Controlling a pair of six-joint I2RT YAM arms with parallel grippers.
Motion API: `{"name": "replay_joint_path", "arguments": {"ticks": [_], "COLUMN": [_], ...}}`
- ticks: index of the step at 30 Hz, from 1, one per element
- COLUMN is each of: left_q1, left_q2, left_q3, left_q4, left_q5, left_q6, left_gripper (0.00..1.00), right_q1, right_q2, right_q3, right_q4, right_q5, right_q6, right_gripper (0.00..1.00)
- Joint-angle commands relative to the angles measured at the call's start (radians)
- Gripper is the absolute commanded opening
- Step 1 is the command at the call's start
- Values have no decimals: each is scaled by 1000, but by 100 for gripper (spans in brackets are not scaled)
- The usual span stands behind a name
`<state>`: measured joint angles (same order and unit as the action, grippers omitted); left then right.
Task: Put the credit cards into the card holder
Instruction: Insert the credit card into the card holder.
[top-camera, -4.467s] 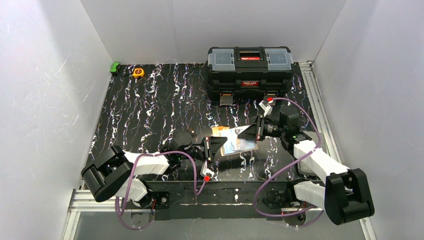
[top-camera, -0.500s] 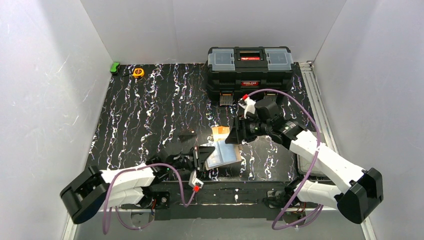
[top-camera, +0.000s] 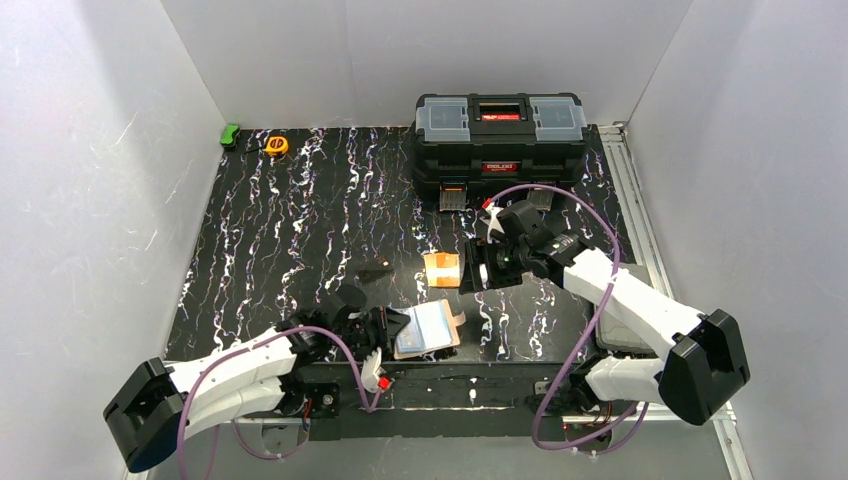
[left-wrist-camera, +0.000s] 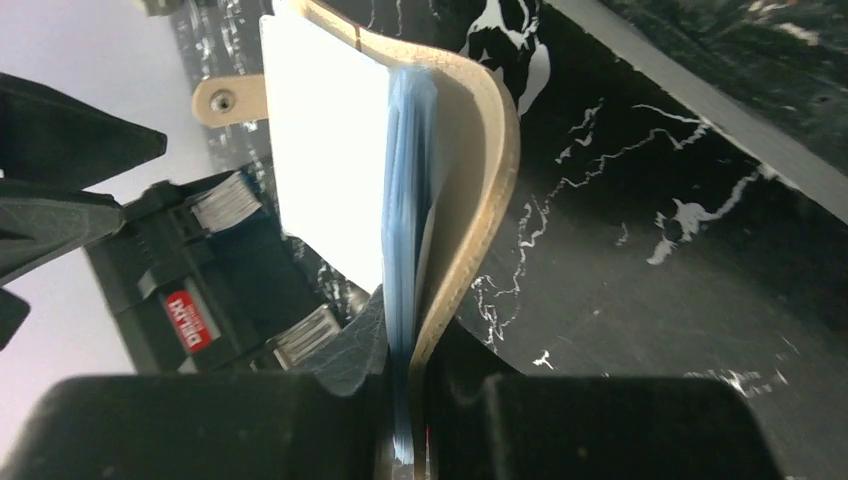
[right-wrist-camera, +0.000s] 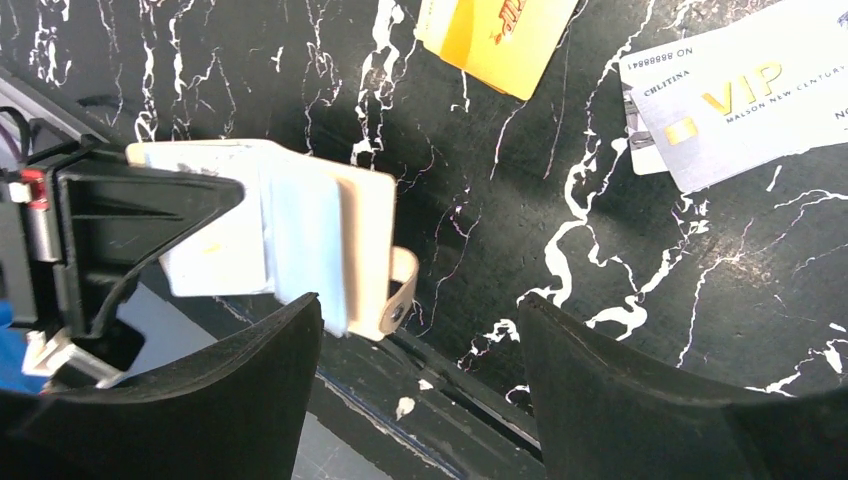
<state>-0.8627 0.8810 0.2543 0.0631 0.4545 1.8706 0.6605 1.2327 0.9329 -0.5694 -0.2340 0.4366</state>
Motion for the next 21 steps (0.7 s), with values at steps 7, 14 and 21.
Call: {"name": "replay_joint_path", "arguments": {"ticks": [7,14,21], "left_q1": [-4,-4,-5], "left_q2": [-4,4,39], "left_q3": [141,129,132], "left_q4": [-399,-394,-391], "left_q5": [30,26,10], "left_q6": [-2,16,45], "left_gripper": [0,0,0], "right_q1": [0,70,117], "right_q2": [68,146,213], "right_q3": [-42,-33,6], "right_q4": [73,85,87], "right_q5": [-45,3,-39], "right_q6": [-7,-1,-25], "right_gripper": [77,75,63]}}
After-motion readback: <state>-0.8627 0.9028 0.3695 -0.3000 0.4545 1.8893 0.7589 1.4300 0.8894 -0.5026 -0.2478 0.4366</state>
